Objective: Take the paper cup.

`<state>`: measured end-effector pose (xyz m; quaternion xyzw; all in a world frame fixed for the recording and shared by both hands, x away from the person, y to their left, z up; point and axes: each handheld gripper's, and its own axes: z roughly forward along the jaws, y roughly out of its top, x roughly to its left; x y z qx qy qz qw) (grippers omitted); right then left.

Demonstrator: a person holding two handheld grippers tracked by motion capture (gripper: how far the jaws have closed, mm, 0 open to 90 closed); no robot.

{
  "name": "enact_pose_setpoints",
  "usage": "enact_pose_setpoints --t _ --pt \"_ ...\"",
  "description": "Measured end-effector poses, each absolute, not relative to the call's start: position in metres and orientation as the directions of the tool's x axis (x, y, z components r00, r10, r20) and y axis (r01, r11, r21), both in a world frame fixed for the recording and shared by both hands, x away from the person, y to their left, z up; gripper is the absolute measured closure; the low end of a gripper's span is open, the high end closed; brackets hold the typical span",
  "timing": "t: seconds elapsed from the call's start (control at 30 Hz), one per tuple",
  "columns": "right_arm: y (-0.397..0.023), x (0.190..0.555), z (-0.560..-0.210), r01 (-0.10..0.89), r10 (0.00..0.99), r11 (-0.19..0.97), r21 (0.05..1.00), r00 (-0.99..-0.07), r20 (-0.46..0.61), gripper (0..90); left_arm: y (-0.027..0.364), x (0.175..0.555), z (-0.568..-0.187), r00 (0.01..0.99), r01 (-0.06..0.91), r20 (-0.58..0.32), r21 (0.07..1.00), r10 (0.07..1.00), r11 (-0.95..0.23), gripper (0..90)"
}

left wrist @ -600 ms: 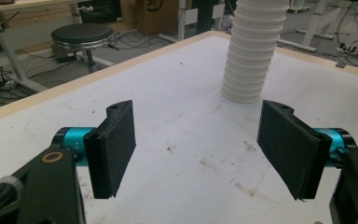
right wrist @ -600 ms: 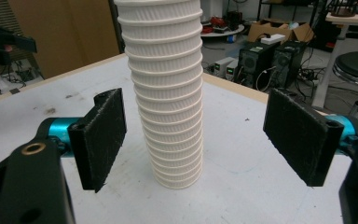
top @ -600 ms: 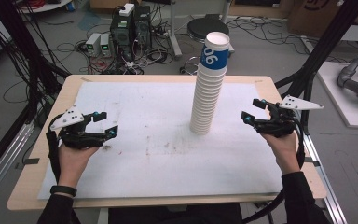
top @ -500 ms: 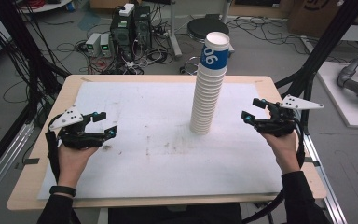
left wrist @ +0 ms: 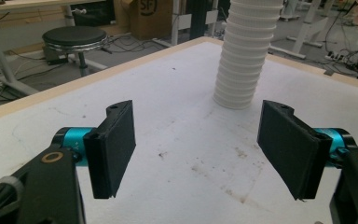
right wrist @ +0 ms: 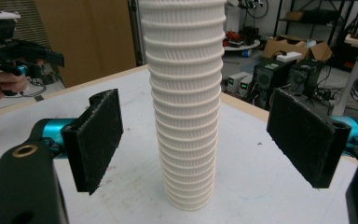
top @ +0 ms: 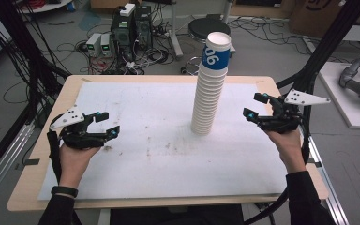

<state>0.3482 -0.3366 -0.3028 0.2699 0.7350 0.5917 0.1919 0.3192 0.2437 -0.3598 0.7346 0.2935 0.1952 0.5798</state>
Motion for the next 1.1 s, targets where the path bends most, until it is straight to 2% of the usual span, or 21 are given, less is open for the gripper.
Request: enact_pose_setpoints --t 0.23,0.6,1.1 --pt "-0.333 0.351 -0.292 0.145 0.605 0.150 0.978 -0.796 0.026 18.4 0.244 0.319 -0.360 0.754 0.209 -0.057 0.965 0.655 -0.156 25.9" --pt "-0.307 0.383 -0.269 0.142 0.574 0.192 0.971 -0.819 0.006 18.4 0.240 0.322 -0.362 0.762 0.213 -0.057 0.963 0.645 -0.166 20.4" --pt "-0.269 0.410 -0.256 0.160 0.546 0.239 0.958 -0.838 0.003 18.4 0.240 0.323 -0.362 0.770 0.219 -0.067 0.962 0.634 -0.164 19.9"
